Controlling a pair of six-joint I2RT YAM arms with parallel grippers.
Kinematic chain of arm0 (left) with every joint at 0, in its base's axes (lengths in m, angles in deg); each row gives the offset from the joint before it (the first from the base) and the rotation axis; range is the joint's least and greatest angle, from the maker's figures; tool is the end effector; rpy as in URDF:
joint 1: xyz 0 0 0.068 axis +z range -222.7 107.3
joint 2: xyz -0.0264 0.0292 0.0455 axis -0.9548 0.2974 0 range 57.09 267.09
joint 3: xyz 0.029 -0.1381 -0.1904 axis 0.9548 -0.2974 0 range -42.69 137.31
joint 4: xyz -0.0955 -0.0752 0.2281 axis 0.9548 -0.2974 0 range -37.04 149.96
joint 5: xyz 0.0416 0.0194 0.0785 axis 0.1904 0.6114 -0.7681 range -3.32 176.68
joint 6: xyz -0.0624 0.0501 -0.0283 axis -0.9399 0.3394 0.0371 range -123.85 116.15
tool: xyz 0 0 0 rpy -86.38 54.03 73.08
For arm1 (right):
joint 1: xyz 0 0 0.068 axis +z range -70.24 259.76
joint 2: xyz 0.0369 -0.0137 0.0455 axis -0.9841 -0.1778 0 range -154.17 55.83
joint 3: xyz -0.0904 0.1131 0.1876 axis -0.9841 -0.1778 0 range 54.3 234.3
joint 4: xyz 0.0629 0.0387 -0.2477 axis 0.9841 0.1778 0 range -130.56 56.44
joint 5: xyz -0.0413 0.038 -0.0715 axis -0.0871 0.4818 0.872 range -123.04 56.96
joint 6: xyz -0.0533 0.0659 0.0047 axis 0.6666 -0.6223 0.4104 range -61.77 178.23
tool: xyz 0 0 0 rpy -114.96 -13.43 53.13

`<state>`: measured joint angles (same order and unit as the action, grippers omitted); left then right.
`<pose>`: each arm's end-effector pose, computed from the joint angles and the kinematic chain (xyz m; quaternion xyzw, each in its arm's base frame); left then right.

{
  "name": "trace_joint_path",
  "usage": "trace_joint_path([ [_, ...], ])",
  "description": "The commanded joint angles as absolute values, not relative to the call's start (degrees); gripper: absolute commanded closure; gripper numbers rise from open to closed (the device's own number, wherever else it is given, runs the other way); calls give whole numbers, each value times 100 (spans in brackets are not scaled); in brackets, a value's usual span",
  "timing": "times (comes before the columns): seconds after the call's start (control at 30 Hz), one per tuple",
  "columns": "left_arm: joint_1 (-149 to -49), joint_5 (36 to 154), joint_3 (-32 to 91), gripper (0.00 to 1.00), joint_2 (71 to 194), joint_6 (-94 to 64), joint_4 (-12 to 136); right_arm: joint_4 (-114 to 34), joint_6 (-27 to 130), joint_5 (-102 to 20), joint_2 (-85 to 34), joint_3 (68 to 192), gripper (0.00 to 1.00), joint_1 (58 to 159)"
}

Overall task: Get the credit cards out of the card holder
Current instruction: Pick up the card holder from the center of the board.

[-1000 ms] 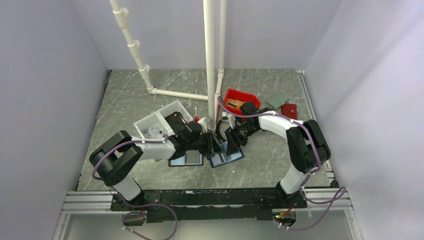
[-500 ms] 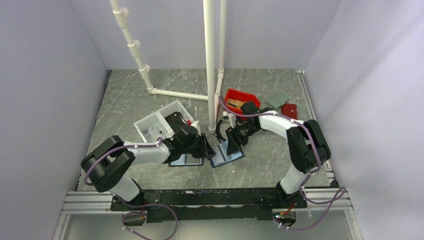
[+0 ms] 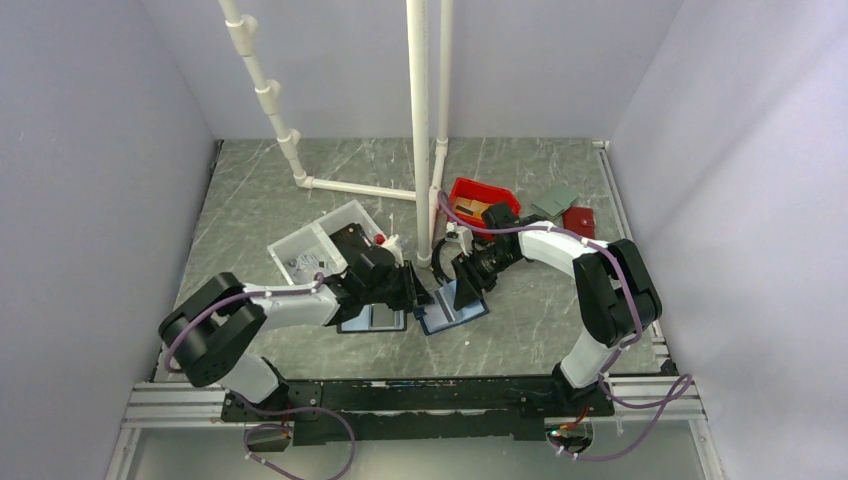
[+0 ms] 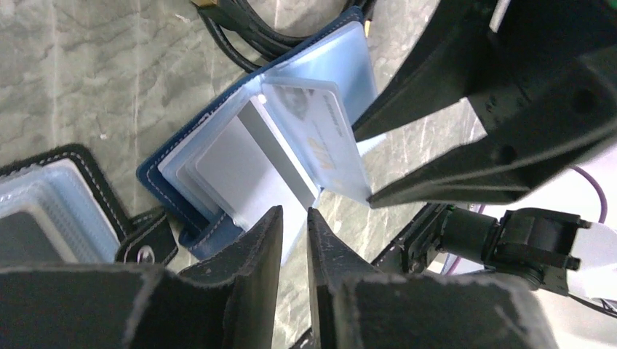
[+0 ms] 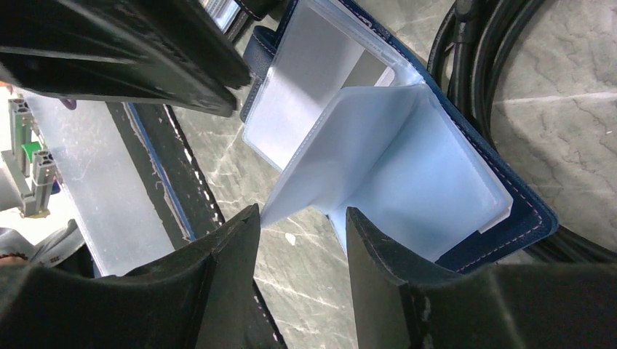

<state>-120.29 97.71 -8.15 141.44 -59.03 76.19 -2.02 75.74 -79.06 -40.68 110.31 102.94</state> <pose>0.2068 -0.2476 0.1118 -0.0127 0.8783 -0.4204 0.2275 0.2478 0.1644 0.1038 -0.3537 0.8461 0.3929 0.0685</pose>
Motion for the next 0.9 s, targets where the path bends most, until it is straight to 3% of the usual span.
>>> trace_joint_path([
  [0.0, -12049, 10027, -432, 76, 14621, -5902, 8068, -403, 7703, -7733, -4005, 11152, 52, 10243],
  [0.37, -12199, 10218, 175, 73, 15436, -5966, 8210, -315, 7730, -8134, -4096, 11200, 48, 10243],
  [0.87, -12274, 10180, 224, 62, 15420, -5923, 8144, -237, 7752, -8398, -4092, 11239, 39, 10213],
])
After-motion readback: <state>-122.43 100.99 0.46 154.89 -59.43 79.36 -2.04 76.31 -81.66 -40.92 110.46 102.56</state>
